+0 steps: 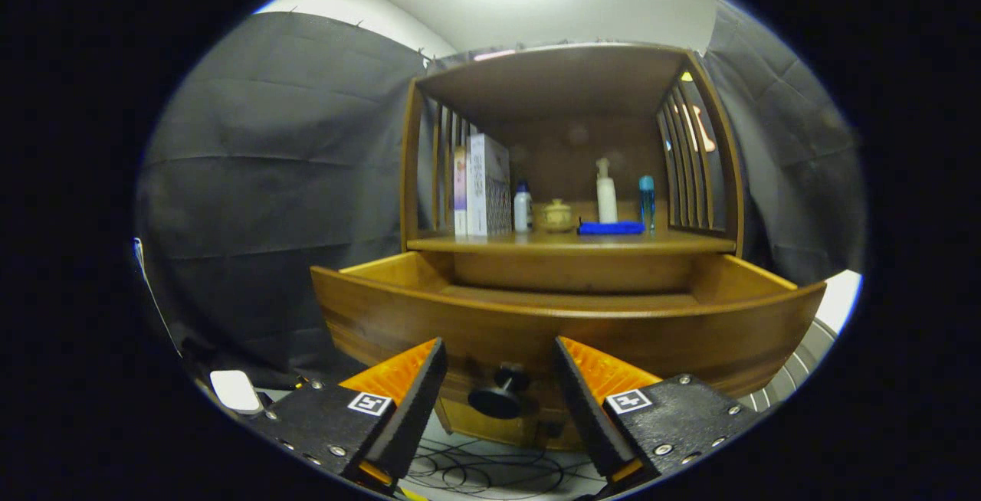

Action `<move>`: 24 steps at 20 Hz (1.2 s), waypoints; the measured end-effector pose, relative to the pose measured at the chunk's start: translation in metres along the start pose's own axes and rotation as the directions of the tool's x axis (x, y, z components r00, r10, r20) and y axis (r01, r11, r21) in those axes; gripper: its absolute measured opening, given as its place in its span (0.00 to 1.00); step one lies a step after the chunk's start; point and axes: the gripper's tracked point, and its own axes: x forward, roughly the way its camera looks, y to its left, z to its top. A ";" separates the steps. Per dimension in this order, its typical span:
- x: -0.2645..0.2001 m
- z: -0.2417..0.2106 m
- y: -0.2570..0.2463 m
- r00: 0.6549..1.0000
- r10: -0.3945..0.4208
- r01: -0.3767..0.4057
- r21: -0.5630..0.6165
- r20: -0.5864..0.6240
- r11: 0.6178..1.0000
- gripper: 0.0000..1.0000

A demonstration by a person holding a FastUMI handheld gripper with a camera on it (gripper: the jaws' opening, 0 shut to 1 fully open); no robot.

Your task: Pull open the drawer, take out the items inside it, and place them on the countertop above the cabinet.

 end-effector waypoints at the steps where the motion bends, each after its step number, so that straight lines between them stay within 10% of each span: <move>1: -0.001 0.012 0.001 1.000 0.008 -0.008 0.007 0.023 1.000 0.88; 13: 0.084 0.049 -0.053 0.990 -0.089 0.099 0.091 -0.112 0.991 0.89; 24: 0.123 -0.012 -0.066 0.874 -0.039 0.067 0.040 -0.485 0.997 0.89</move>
